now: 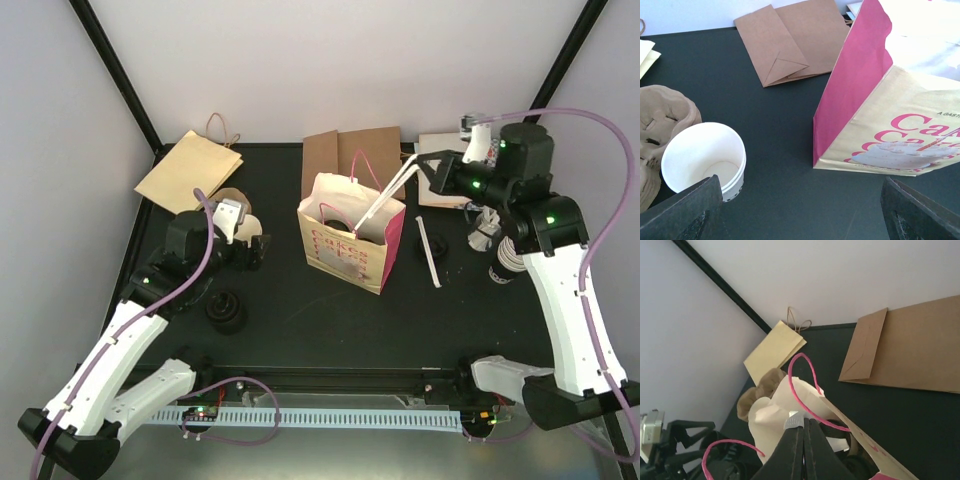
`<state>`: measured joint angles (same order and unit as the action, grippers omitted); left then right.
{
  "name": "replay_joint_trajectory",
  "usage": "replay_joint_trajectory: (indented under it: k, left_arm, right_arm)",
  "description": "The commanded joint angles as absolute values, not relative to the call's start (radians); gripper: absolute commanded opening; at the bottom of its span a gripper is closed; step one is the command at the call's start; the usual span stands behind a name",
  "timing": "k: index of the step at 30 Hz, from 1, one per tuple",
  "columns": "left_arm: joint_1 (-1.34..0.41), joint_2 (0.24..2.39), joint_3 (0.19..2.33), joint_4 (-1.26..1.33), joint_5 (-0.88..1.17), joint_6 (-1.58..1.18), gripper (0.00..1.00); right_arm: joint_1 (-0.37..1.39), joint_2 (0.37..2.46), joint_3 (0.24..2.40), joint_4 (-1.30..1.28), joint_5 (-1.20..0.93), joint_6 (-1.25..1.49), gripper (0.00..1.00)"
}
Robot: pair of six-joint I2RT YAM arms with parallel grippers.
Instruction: Pack the takeout coffee
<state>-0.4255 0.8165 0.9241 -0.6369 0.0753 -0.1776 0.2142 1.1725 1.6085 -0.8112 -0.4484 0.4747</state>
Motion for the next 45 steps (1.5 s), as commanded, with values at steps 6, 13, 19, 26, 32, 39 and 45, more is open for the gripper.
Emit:
replay_joint_trajectory:
  k: [6, 13, 19, 26, 32, 39, 45]
  left_arm:
    - [-0.421, 0.804, 0.881, -0.563, 0.109, -0.160, 0.89]
    - [-0.421, 0.806, 0.874, -0.557, 0.118, -0.148, 0.89]
    - [-0.421, 0.801, 0.871, -0.547, 0.116, -0.143, 0.89]
    - [-0.421, 0.800, 0.870, -0.547, 0.123, -0.141, 0.89]
    - [-0.422, 0.792, 0.866, -0.546, 0.124, -0.138, 0.89]
    - [-0.422, 0.790, 0.864, -0.543, 0.131, -0.138, 0.89]
    - [-0.422, 0.787, 0.862, -0.541, 0.130, -0.135, 0.89]
  right_arm:
    - [0.410, 1.225, 1.670, -0.856, -0.189, 0.328, 0.01]
    - [0.494, 1.246, 1.684, -0.845, -0.130, 0.289, 0.01]
    - [0.574, 1.276, 1.711, -0.834, -0.123, 0.248, 0.02]
    - [0.611, 1.328, 1.781, -0.901, -0.089, 0.211, 0.24]
    - [0.610, 1.261, 1.726, -0.918, 0.031, 0.213, 0.69]
    - [0.603, 1.237, 1.664, -1.061, 0.289, 0.298, 0.67]
    - [0.481, 1.137, 1.428, -1.039, 0.275, 0.357, 0.64]
